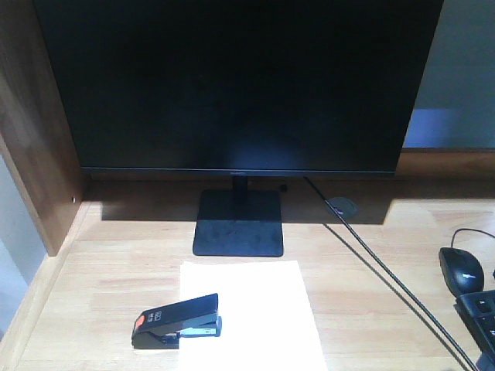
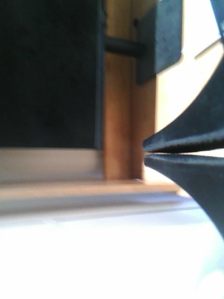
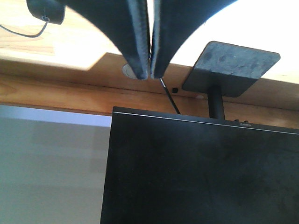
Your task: Grab stapler and paper to desk for stapling
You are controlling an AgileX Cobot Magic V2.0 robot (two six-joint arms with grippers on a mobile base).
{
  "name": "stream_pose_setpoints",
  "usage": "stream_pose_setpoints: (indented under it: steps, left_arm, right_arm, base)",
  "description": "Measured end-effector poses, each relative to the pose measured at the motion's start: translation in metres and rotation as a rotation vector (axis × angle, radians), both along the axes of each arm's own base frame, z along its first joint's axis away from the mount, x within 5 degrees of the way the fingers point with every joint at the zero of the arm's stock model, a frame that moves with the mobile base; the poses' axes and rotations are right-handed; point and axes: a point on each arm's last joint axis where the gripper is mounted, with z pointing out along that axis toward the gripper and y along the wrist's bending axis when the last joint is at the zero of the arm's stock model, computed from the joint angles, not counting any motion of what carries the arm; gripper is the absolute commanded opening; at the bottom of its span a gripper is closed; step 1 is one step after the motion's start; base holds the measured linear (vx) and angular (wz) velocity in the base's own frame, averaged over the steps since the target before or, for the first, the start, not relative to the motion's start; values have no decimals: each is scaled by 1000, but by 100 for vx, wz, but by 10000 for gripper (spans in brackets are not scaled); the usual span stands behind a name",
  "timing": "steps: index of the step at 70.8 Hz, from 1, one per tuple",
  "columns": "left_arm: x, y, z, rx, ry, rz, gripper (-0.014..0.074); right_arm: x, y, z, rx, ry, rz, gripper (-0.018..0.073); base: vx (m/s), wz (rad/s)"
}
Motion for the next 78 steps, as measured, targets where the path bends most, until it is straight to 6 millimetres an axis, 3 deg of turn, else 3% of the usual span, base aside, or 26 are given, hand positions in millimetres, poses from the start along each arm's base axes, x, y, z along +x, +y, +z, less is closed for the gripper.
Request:
stream_pose_setpoints:
  steps: [7, 18, 78]
  left_arm:
    - [0, 1, -18, -19, 39, 17, -6]
    - [1, 1, -23, -27, 69, 18, -6]
    - [0, 1, -24, -27, 73, 18, -6]
  right_arm:
    - [0, 0, 0, 0, 0, 0, -10]
    - [0, 0, 0, 0, 0, 0, -10]
    - [0, 0, 0, 0, 0, 0, -10]
  base:
    - [0, 0]
    - [0, 0]
    - [0, 0]
